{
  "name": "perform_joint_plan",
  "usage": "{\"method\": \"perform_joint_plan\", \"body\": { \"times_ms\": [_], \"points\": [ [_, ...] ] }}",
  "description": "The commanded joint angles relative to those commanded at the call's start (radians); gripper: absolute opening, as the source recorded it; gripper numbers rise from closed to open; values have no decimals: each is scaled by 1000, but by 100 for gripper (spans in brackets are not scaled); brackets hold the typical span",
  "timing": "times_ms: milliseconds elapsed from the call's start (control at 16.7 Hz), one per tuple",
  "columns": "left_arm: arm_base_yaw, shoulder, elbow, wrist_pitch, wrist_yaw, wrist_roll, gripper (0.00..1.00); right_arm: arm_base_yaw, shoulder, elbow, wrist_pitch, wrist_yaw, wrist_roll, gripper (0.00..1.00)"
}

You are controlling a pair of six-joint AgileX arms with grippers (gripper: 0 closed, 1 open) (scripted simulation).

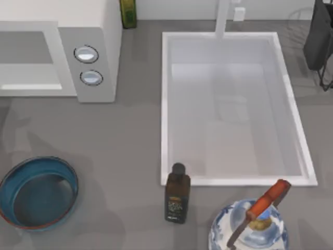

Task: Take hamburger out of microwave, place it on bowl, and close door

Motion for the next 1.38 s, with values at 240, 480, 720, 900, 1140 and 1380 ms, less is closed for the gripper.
{"method": "perform_joint_plan", "body": {
  "times_ms": [240,480,720,900,1140,1380],
  "points": [
    [-66,44,128,-179,-42,-181,0,0,0,0,0,0,0,100],
    [-180,122,324,-510,-121,-529,0,0,0,0,0,0,0,100],
    [-324,221,537,-938,-227,-1004,0,0,0,0,0,0,0,100],
    [-441,305,678,-1290,-315,-1404,0,0,0,0,0,0,0,100],
    [-595,427,814,-1744,-430,-1925,0,0,0,0,0,0,0,100],
    [-730,555,882,-2123,-530,-2349,0,0,0,0,0,0,0,100]
  ]
}}
